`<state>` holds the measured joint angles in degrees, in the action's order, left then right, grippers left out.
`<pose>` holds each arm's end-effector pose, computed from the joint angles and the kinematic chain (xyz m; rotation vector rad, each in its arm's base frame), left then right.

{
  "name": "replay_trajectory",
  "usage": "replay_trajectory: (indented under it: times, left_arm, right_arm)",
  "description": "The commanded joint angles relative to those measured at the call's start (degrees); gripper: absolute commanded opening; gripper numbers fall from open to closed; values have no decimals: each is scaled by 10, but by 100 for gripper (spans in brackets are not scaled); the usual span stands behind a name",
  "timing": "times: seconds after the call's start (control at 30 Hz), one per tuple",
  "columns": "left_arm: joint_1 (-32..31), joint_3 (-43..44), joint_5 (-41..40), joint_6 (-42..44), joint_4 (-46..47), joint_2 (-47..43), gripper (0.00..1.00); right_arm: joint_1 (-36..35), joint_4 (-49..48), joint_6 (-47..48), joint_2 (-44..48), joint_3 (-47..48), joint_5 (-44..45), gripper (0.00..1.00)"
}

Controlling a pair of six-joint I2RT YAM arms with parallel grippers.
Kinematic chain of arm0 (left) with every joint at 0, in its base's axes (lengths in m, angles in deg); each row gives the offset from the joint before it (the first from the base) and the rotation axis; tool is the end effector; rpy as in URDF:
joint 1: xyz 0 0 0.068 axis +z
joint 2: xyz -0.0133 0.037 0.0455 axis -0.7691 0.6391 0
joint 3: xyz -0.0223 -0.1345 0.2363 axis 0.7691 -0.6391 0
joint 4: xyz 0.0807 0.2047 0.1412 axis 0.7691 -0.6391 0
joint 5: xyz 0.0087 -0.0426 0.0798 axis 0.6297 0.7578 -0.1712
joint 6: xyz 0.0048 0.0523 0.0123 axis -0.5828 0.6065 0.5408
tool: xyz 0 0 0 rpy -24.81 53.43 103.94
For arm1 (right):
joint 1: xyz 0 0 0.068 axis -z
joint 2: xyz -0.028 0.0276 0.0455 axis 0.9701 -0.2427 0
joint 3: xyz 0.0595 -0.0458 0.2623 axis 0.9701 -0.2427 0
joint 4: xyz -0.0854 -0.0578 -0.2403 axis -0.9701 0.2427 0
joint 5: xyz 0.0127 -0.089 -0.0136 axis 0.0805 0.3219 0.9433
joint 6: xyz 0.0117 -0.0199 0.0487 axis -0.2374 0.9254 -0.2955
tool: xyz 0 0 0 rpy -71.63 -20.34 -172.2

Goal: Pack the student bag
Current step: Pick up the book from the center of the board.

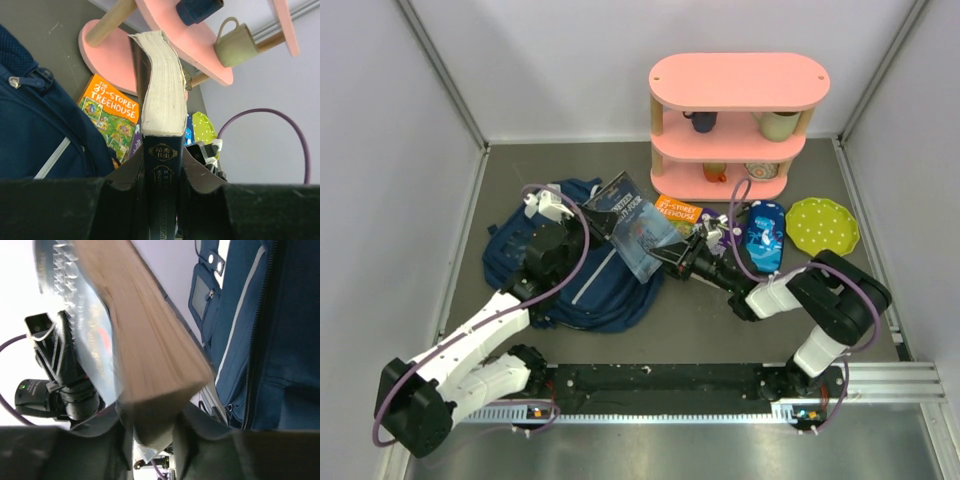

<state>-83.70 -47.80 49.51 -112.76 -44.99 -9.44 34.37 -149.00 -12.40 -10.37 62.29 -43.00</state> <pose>0.1908 -0.1207 0.3021 -0.3771 1.6886 -1.0255 0.2087 0.1982 0.1711 0.5404 1.8725 1.9190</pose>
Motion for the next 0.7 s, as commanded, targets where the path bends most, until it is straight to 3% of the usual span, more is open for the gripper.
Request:
replay_trajectory:
  times: [0.0, 0.07, 0.1, 0.23, 0.27, 0.33, 0.37, 0.57, 0.67]
  left_arm:
    - [-11, 11, 36, -31, 73, -47, 0]
    - [-9, 6, 34, -23, 67, -54, 0]
    - [-9, 7, 34, -20, 61, -57, 0]
    - [-8, 14, 42, 17, 28, -61, 40]
    - [-8, 17, 41, 29, 14, -64, 64]
    - [-8, 29, 34, 69, -35, -75, 75]
    - [-8, 34, 29, 84, -50, -79, 88]
    - [6, 52, 69, 162, -79, -67, 93]
    - [27, 66, 149, 178, -77, -40, 93]
  right_arm:
    - [-8, -176, 35, 18, -18, 43, 18]
    - [-7, -164, 47, 33, -27, 45, 2]
    - [-7, -157, 52, 37, -24, 43, 0]
    - [-8, -103, 84, 67, -18, 21, 0]
    - [-7, -71, 103, 92, -21, 22, 0]
    - [-7, -29, 124, 123, -27, 22, 0]
    - [-8, -4, 152, 155, -27, 20, 0]
    - [-7, 130, 216, 242, -11, -27, 0]
    - [-7, 142, 219, 266, -16, -48, 0]
